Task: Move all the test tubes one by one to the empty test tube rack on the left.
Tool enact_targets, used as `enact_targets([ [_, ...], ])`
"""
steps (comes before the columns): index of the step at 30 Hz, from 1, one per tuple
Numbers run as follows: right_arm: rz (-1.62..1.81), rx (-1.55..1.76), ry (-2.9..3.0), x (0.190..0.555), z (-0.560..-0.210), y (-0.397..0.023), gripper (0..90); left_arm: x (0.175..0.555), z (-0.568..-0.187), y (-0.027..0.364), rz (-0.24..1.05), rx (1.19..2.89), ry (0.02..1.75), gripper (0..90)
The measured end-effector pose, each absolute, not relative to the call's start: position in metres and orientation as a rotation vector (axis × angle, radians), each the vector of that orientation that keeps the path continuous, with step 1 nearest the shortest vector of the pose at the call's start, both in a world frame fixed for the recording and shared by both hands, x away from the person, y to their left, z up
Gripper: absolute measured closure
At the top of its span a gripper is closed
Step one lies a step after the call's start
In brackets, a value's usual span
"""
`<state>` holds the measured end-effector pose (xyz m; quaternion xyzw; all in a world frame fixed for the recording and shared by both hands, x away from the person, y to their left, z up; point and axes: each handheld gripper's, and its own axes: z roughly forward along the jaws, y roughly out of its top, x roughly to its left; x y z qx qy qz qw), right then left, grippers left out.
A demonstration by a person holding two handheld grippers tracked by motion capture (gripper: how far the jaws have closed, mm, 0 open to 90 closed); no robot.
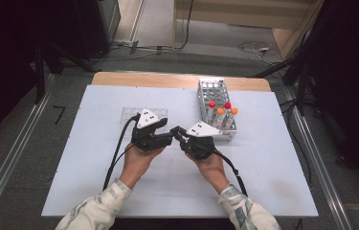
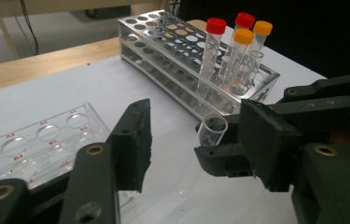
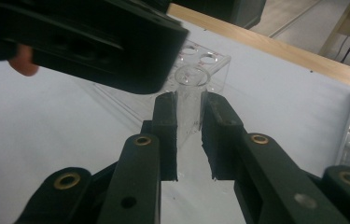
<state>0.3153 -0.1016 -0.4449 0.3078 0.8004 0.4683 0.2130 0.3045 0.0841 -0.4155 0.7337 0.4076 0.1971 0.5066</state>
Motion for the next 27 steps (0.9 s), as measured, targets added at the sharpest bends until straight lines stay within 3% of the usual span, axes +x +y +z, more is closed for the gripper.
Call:
enact_targets([
  [9, 1.307, 0.841, 2.221, 0.3115, -0.4446, -0.0964, 73.5, 0.3055, -0.4173, 0.078, 0.446, 1.792, 0.962, 59.3],
  [17, 1.303, 0.846, 2.215, 0.3108, -0.4438, -0.0969, 73.5, 0.3066, -0.4194, 0.077, 0.433, 1.802, 0.964, 74.1],
  [23, 1.302, 0.85, 2.219, 0.3111, -0.4441, -0.097, 73.1, 0.3076, -0.4195, 0.0771, 0.437, 1.796, 0.973, 76.1],
  [27, 1.309, 0.861, 2.247, 0.3123, -0.4447, -0.0972, 62.9, 0.3077, -0.4197, 0.0769, 0.456, 1.802, 0.975, 76.6],
])
